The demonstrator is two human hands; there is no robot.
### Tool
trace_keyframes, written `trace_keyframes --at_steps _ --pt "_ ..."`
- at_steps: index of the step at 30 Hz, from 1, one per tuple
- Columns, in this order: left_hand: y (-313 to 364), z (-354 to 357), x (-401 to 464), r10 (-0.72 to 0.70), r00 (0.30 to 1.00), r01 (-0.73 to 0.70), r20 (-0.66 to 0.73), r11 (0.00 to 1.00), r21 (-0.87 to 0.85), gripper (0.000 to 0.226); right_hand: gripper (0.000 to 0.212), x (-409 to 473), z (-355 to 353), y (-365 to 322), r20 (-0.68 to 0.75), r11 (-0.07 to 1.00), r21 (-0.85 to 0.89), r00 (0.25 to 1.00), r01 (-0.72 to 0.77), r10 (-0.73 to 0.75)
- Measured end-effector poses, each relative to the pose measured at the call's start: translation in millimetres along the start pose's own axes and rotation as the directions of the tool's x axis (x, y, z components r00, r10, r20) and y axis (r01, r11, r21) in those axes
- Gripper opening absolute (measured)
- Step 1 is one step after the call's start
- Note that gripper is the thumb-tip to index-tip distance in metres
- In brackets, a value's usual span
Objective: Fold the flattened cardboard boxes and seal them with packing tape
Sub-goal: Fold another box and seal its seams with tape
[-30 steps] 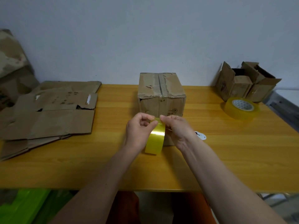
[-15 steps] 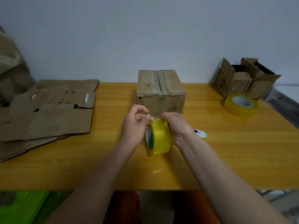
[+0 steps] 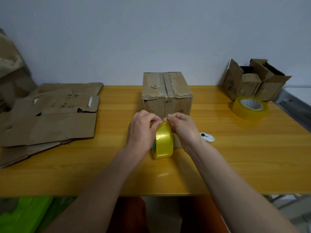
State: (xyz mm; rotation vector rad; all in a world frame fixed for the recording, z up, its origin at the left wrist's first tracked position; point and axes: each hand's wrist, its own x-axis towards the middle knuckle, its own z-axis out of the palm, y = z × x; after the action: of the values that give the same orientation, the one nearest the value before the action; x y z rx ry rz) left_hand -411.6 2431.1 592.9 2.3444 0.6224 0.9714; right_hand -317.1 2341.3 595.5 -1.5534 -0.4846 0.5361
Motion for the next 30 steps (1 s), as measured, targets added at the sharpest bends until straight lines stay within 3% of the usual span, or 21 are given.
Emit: trace_keyframes --at_steps 1,3,4,6,9,12,15,18,19,22,24,26,28,30 --pt "-0.5 0.5 0.3 -0.022 1.0 0.021 -0.01 1.0 -0.022 0.003 0.016 -1.4 -1.5 -0.1 -0.015 0.999 -0.007 0.999 0.041 -0.042" --pt "-1.6 0.5 0.2 -0.047 0.999 0.045 -0.021 0.997 -0.062 0.003 0.047 -3.7 -8.8 0.6 -0.012 0.988 -0.027 0.988 0.151 -0.151" --pt "-2.1 0.3 0.1 -0.052 0.998 0.05 -0.022 0.996 -0.071 0.003 0.053 -5.3 -12.5 -1.5 0.009 0.971 -0.088 0.975 0.223 -0.223" --pt "-2.7 0.1 0.3 -0.064 0.998 0.062 -0.021 0.995 -0.078 0.003 0.04 -9.4 -14.4 -6.7 0.096 0.884 -0.296 0.932 0.363 -0.35" --pt "-3.3 1.4 0.8 -0.08 0.997 0.078 -0.016 0.994 -0.082 0.004 0.017 -9.2 -11.2 -7.2 0.174 0.754 -0.501 0.903 0.425 -0.393" --pt "-0.5 1.5 -1.4 -0.091 0.996 0.091 0.002 0.991 -0.102 0.002 0.005 -5.9 -11.5 -7.1 0.15 0.719 -0.552 0.899 0.422 -0.413" --pt "6.6 4.0 -1.2 -0.106 0.994 0.106 0.008 0.985 -0.138 0.001 0.01 -12.3 -16.9 -8.6 0.057 0.832 -0.411 0.921 0.373 -0.384" --pt "21.6 12.5 3.2 -0.151 0.988 0.15 0.013 0.96 -0.237 0.007 0.062 -26.0 -26.6 -9.6 0.039 0.919 -0.333 0.977 0.212 -0.212" --pt "28.3 15.8 4.7 -0.155 0.988 0.155 0.021 0.948 -0.278 0.009 0.07 -28.5 -33.4 -10.7 0.044 0.93 -0.339 0.99 0.138 -0.131" --pt "49.0 29.0 2.7 -0.098 0.994 0.107 0.043 0.926 -0.362 0.009 0.047 -31.3 -64.1 -17.8 0.047 0.963 -0.266 0.999 0.034 -0.022" --pt "59.3 40.3 0.2 -0.023 1.0 0.022 0.002 0.961 -0.276 0.007 0.039 -32.9 -85.5 -23.2 -0.028 0.956 -0.291 0.998 0.045 -0.056" --pt "65.1 51.8 -2.3 0.04 0.998 -0.034 0.041 0.989 -0.143 0.031 0.048 -32.1 -104.9 -23.8 -0.124 0.86 -0.508 0.984 0.047 -0.127" --pt "66.8 57.1 -2.0 -0.002 0.994 0.012 0.114 0.996 -0.091 0.057 0.057 -32.9 -122.3 -19.3 -0.169 0.683 -0.73 0.972 -0.012 -0.163" --pt "64.6 55.2 2.3 -0.023 0.998 0.024 0.057 0.999 -0.027 0.061 0.053 -35.4 -138.2 -9.5 -0.152 0.46 -0.885 0.977 -0.067 -0.151"
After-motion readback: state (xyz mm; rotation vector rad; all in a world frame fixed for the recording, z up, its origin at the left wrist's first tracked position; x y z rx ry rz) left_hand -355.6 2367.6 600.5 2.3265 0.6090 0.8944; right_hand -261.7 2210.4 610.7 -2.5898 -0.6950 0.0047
